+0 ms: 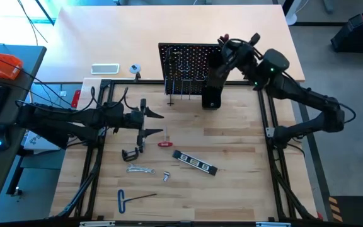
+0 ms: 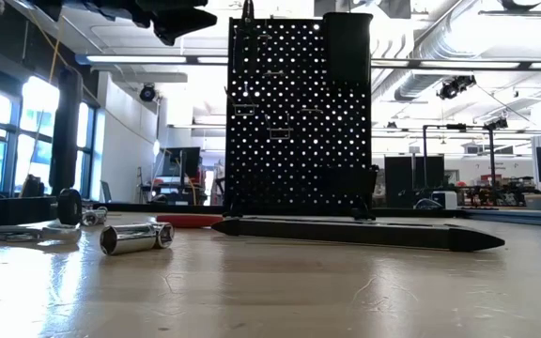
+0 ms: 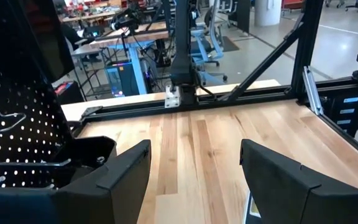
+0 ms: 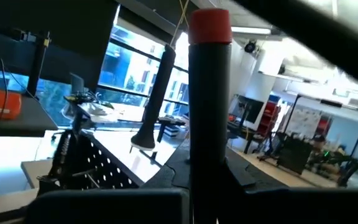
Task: Hang tools onto peg board
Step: Put the nut driver into the top black bin on the peg board, then hang the allen wrench on the peg board
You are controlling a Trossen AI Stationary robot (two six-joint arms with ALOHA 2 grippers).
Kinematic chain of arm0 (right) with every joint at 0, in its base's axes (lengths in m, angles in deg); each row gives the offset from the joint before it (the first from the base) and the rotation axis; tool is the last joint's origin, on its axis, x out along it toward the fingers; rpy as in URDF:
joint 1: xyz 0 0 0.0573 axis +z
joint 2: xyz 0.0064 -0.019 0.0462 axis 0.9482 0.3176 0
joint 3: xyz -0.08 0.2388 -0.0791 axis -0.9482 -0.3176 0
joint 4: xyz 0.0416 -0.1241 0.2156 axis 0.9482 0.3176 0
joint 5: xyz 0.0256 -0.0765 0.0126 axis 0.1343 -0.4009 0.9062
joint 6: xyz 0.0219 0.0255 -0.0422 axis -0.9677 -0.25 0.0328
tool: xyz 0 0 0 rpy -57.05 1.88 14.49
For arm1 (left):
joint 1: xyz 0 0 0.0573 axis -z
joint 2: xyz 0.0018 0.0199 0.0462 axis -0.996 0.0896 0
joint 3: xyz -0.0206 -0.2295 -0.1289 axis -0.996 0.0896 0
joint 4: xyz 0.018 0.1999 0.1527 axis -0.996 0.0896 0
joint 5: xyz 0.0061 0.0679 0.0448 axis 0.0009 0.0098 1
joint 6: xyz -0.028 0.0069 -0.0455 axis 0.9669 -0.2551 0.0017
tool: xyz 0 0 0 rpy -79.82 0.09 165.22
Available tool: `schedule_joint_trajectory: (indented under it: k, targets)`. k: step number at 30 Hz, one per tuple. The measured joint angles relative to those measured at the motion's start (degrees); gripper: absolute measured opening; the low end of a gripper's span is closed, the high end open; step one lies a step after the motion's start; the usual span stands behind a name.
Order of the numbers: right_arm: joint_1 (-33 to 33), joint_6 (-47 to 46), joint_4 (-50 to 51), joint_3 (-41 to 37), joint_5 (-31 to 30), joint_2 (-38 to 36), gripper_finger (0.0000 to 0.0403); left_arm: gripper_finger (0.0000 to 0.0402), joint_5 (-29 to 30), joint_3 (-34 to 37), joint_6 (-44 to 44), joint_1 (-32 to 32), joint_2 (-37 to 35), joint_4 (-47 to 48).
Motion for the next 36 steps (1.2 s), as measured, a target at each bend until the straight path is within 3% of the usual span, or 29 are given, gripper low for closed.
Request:
schedule_joint_trajectory:
  k: [10,14,27,33,36]
  targets:
    - [-3.6,-5.3,5.4,0.0,2.5,3.5,0.0022,0.0240,0.0,0.0,0.5,0.0,0.0,0.7]
    - [-3.5,-6.8,5.3,0.0,1.9,3.5,0.0046,0.0240,0.0,0.0,0.6,0.0,0.0,2.0]
    - [-3.4,-5.4,9.3,0.0,0.7,3.1,0.0068,0.0240,0.0,0.0,0.6,0.0,0.0,4.0]
    - [-0.8,-0.9,8.3,0.0,0.2,1.4,0.0086,0.0240,-0.2,0.0,1.6,0.0,0.0,10.8]
    - [1.1,1.7,8.5,0.0,-0.2,-0.2,0.0105,0.0240,-3.0,0.0,2.1,0.0,0.0,15.8]
